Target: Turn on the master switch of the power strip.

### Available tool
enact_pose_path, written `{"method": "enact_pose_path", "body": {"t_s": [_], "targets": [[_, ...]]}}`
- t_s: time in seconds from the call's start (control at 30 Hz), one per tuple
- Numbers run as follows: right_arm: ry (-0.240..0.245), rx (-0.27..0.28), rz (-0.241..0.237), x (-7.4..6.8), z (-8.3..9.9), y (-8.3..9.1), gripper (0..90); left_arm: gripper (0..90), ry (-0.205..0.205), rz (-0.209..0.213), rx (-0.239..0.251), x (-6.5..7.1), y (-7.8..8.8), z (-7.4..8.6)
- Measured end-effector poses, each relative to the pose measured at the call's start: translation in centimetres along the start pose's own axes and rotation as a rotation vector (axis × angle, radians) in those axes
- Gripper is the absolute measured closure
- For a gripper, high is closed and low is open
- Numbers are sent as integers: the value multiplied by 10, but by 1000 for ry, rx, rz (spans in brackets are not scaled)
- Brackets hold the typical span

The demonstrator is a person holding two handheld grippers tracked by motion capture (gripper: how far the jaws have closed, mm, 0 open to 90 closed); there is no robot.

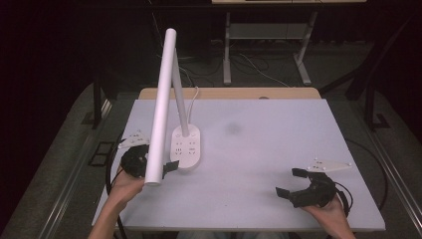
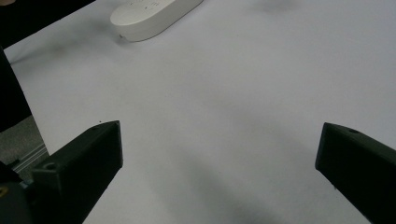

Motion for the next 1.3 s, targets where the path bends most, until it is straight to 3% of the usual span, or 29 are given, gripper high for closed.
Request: {"method": "enact_pose_path", "body": {"t_s": [0.47, 1.0, 1.3], "targets": [[-3, -1, 2, 1, 0, 0, 1, 12, -1, -28, -1, -14, 3, -26], [0, 0, 6, 2, 1, 1, 1, 14, 1, -64, -44, -33, -3, -37], [-2, -3, 9, 1, 1, 0, 1, 17, -24, -95, -72, -43, -8, -45]]}}
Point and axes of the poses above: each handheld gripper's, and its own axes: y roughly backward along the jaws, z roughly out of its underside, x roughly to its right, the point moved 5 cm from there along -y, roughly forward along the jaws, and after that the axes turned 15 degrees about y, right-handed, at the moved point
